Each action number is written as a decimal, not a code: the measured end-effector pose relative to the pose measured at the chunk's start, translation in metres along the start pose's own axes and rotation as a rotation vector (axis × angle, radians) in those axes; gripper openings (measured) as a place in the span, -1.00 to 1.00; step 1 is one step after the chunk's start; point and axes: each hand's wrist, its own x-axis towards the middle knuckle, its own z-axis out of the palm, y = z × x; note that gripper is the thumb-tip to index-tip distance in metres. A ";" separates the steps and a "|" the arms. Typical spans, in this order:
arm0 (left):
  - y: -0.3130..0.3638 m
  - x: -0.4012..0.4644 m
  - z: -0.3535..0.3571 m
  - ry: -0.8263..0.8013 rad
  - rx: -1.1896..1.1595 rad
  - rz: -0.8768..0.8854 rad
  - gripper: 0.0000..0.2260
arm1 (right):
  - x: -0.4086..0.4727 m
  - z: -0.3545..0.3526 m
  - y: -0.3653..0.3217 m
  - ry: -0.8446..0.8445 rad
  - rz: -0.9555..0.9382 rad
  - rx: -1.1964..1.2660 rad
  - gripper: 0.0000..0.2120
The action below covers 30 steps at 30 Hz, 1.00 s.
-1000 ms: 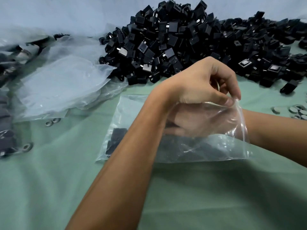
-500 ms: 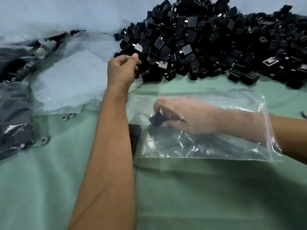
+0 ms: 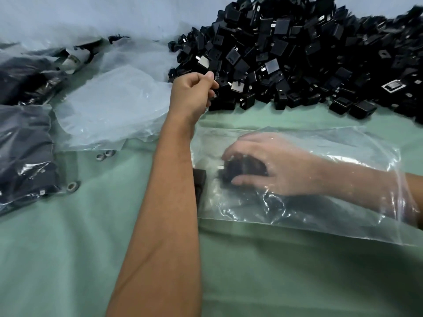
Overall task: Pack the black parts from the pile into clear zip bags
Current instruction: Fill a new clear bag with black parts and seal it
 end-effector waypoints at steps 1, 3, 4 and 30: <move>0.000 0.000 0.000 -0.003 0.005 -0.001 -0.72 | 0.002 0.000 -0.002 0.009 0.007 -0.006 -0.60; -0.001 0.001 0.000 -0.003 0.017 -0.003 -0.72 | 0.007 -0.001 -0.005 0.022 0.030 -0.007 -0.67; -0.002 0.002 0.000 0.001 0.019 -0.006 -0.71 | 0.009 -0.001 -0.006 0.027 0.042 -0.016 -0.68; -0.006 0.004 0.001 0.039 0.140 -0.009 -0.69 | 0.042 0.002 -0.010 -0.027 0.210 0.640 -0.77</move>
